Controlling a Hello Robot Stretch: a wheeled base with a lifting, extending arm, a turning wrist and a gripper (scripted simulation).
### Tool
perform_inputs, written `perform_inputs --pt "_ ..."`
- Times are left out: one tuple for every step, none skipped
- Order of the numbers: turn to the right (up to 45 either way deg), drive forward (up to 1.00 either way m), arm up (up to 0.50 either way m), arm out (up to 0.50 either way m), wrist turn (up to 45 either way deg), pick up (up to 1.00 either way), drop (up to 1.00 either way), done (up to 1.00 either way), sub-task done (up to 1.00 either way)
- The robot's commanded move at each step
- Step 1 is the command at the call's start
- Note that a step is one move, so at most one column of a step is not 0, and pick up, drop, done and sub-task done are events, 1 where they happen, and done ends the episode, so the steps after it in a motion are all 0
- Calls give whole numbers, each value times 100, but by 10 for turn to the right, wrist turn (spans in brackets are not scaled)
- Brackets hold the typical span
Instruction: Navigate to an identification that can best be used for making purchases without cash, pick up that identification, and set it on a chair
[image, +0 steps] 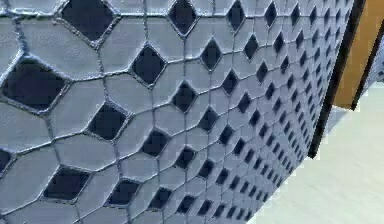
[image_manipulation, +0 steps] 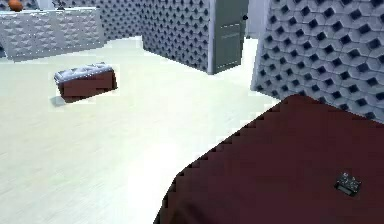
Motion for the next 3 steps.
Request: perform_inputs --pt "450 0 0 0 0 0 0 0 0" --pt "0 100 0 0 0 0 0 0 0" --pt "0 100 0 0 0 0 0 0 0"
